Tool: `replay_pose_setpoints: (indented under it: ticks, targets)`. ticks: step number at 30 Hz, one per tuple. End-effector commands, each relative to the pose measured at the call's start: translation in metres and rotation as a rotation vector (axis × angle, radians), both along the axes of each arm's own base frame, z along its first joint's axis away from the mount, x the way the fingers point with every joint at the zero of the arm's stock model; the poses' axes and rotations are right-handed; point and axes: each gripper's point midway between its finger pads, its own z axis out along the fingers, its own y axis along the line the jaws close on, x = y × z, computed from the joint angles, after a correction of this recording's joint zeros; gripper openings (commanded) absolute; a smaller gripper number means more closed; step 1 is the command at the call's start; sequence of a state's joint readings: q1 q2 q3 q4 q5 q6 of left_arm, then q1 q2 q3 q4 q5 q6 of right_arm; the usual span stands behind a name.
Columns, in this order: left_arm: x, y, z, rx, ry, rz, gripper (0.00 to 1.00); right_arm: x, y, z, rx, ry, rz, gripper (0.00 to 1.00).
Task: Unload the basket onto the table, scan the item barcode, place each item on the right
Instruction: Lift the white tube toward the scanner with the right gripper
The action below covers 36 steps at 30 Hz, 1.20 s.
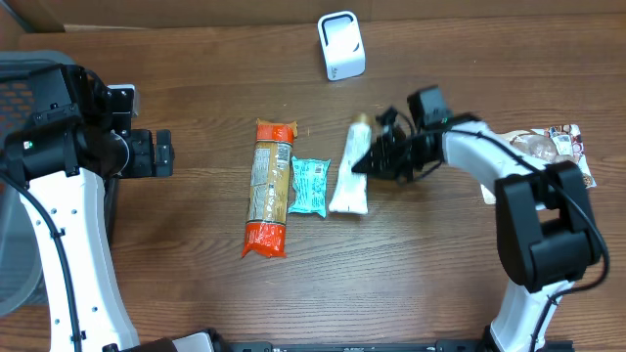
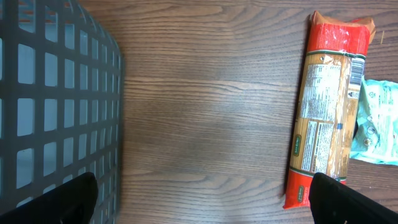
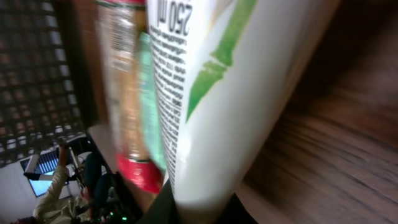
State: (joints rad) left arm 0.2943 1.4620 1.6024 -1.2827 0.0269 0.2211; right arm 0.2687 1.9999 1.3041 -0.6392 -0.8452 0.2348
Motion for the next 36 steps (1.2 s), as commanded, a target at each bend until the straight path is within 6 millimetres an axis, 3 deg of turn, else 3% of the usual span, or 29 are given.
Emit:
replay_pose_setpoints:
  ticks: [1,5,9,16,24,36]
  targets:
    - [0.0,-0.003,0.005,0.002,-0.016,-0.033,1.0,0.02,0.023,0.148,0.224,-0.371,0.153,0.04]
    - [0.0,-0.003,0.005,0.002,-0.016,-0.032,0.99,0.019,0.024,0.203,0.24,-0.515,0.239,0.04]
    - [0.0,-0.003,0.005,0.002,-0.016,-0.032,1.0,0.001,0.024,0.235,0.279,-0.637,0.363,0.04]
    - [0.0,-0.003,0.005,0.002,-0.016,-0.032,0.99,-0.017,0.021,0.257,0.264,-0.758,0.476,0.04]
    - [0.0,-0.003,0.005,0.002,-0.016,-0.032,1.0,-0.004,0.016,0.292,0.166,-0.895,0.452,0.04]
    - [0.0,-0.003,0.005,0.002,-0.016,-0.032,0.99,0.039,0.014,0.302,-0.041,-0.978,0.299,0.04]
